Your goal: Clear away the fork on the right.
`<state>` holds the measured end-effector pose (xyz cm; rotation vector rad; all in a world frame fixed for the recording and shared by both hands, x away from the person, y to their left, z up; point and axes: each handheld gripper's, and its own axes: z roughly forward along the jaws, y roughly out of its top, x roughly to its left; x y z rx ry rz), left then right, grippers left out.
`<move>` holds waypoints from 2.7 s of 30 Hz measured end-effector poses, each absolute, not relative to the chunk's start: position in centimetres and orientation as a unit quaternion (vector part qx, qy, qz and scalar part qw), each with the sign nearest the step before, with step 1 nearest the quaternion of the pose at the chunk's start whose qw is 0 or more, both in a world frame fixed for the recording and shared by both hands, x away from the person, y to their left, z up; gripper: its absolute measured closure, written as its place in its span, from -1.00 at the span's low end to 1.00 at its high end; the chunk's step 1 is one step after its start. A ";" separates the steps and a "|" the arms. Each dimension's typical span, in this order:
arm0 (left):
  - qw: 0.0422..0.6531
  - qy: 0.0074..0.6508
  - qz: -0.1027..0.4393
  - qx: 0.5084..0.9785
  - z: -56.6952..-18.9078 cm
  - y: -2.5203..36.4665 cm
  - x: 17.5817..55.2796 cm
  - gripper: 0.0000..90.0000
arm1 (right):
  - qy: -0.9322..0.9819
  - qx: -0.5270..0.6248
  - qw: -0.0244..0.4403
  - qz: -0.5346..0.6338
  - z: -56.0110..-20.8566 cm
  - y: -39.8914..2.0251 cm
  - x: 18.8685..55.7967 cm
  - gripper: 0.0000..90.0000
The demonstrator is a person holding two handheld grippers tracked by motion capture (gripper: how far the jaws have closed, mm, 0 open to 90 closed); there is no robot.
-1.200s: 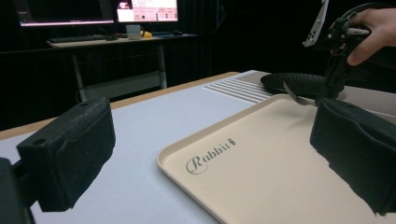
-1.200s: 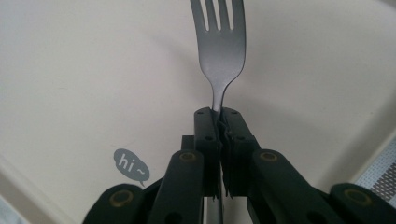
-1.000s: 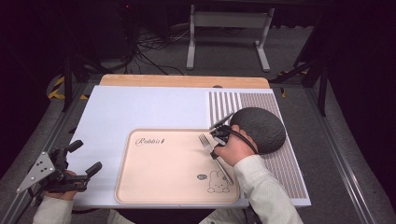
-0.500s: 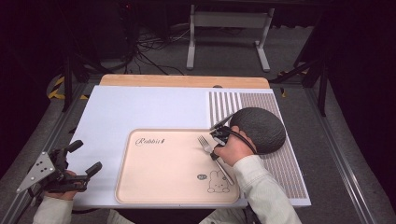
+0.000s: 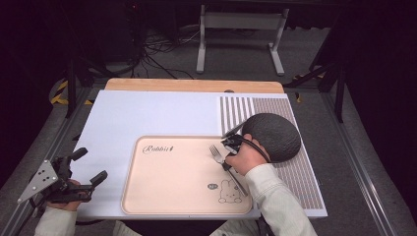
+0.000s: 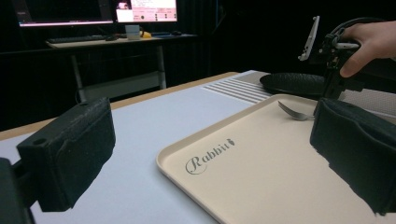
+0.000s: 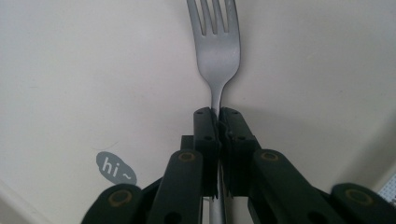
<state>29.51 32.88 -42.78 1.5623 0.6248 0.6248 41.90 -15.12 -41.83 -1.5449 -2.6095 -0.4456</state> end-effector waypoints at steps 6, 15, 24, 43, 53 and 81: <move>0.623 0.272 0.271 0.681 -42.8 32.9 29.5 -0.98 | -0.855 -0.497 0.032 -0.146 -41.8 -15.1 41.8 0.75; 0.623 0.272 0.270 0.682 -42.8 32.9 29.5 -0.98 | -0.865 -0.456 -0.028 -0.206 -41.2 -14.6 41.8 -0.30; 0.624 0.273 0.270 0.681 -42.8 32.9 29.5 -0.98 | -0.913 -0.311 -0.057 -0.258 -39.9 -12.8 41.7 0.73; 0.624 0.274 0.269 0.680 -42.8 32.9 29.6 -0.98 | -0.921 -0.272 -0.110 -0.257 -42.8 -11.3 42.6 1.00; 0.623 0.274 0.270 0.681 -42.9 32.9 29.6 -0.98 | -0.913 -0.299 -0.132 -0.246 -43.0 -12.4 43.2 1.00; 0.621 0.274 0.269 0.683 -42.9 32.9 29.6 -0.98 | -0.879 -0.389 -0.160 -0.226 -42.5 -16.9 44.3 1.00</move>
